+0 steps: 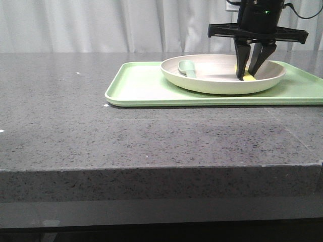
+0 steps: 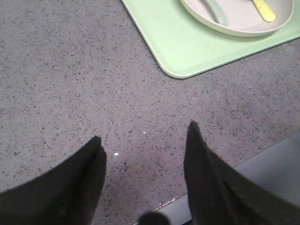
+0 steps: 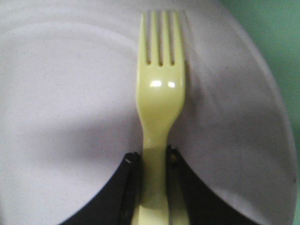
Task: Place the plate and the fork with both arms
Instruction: 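Lower the right gripper and grasp the yellow fork on the plate, then lift the fork with the right gripper and place it on the tray beside the plate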
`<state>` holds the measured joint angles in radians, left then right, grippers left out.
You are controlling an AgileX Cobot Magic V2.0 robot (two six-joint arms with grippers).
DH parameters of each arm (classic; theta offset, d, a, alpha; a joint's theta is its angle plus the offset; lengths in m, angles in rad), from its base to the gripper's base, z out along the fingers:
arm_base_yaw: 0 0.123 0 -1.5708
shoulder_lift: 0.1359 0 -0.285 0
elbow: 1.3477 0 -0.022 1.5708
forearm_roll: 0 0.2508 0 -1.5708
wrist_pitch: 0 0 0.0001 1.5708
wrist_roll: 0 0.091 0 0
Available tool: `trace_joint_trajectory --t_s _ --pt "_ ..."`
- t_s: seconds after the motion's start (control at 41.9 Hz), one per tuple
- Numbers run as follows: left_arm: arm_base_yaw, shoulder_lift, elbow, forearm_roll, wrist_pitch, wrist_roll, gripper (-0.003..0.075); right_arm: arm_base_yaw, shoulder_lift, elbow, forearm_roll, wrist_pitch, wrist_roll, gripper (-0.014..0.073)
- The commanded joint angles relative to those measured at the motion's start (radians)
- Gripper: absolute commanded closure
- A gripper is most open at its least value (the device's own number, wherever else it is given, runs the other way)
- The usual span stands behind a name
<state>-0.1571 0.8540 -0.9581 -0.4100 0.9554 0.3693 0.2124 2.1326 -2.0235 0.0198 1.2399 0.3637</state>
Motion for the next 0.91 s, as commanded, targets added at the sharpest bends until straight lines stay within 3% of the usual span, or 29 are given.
trace_joint_trajectory --t_s 0.0,0.406,0.884 --pt "0.002 -0.007 -0.026 -0.026 -0.048 0.002 0.0342 -0.007 -0.058 -0.032 -0.011 0.058 -0.007 0.0517" --pt "0.002 -0.007 -0.026 -0.024 -0.048 0.002 0.0342 -0.007 -0.074 -0.088 -0.007 0.097 -0.061 0.0538" --pt "0.002 -0.007 -0.026 -0.024 -0.038 0.002 0.0342 -0.064 -0.275 -0.058 -0.005 0.097 -0.206 0.0538"
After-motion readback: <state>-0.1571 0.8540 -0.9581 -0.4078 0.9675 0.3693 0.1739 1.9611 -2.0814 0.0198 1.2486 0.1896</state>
